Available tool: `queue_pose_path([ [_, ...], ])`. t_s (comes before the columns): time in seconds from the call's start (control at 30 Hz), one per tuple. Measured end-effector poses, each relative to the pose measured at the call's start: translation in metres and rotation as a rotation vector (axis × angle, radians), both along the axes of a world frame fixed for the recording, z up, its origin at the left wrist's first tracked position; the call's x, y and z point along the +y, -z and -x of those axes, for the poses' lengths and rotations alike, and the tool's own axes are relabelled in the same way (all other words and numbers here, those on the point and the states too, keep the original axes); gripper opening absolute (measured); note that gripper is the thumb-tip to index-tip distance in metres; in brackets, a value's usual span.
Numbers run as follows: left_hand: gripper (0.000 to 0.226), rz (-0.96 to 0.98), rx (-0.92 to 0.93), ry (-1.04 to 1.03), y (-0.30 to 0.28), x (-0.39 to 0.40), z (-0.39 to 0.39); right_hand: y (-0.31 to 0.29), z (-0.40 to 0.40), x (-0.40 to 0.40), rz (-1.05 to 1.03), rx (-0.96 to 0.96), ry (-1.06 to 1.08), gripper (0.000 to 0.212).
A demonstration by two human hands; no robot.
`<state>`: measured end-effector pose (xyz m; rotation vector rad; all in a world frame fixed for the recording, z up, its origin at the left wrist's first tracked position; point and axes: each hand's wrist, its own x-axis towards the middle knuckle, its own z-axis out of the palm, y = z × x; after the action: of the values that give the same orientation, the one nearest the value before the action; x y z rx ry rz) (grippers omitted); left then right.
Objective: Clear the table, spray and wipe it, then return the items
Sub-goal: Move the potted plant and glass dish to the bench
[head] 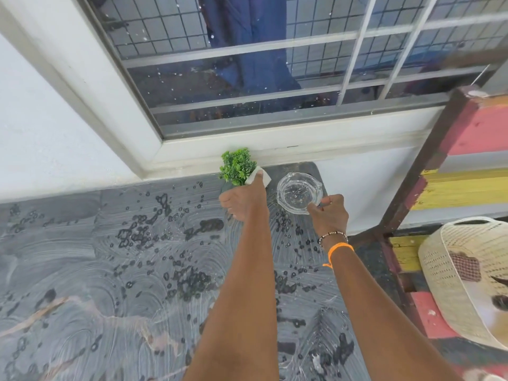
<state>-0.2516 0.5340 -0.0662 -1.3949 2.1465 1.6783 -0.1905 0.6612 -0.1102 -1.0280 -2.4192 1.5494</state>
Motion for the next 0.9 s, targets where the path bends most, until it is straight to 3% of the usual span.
queue_pose_path([
  [0.17,0.088,0.139,0.063,0.126,0.003,0.002,0.009,0.001,0.003,-0.002,0.030,-0.017,0.018,0.023],
  [0.4,0.062,0.102,0.052,0.269,-0.006,0.004,0.024,0.001,0.006,-0.002,0.049,-0.035,0.020,0.022],
  [0.5,0.068,0.075,0.003,0.251,-0.008,0.008,0.028,0.003,0.006,-0.004,0.048,-0.034,0.032,0.022],
  [0.63,0.096,0.183,-0.026,0.304,0.001,0.006,0.023,0.003,0.009,-0.004,0.065,-0.062,0.049,0.023],
  [0.8,0.079,0.108,0.052,0.324,0.009,-0.006,0.018,0.001,0.016,-0.001,0.118,-0.133,0.084,0.024],
  [0.9,0.068,0.192,0.054,0.425,0.008,-0.014,0.004,-0.002,0.018,-0.002,0.118,-0.184,0.071,0.030],
])
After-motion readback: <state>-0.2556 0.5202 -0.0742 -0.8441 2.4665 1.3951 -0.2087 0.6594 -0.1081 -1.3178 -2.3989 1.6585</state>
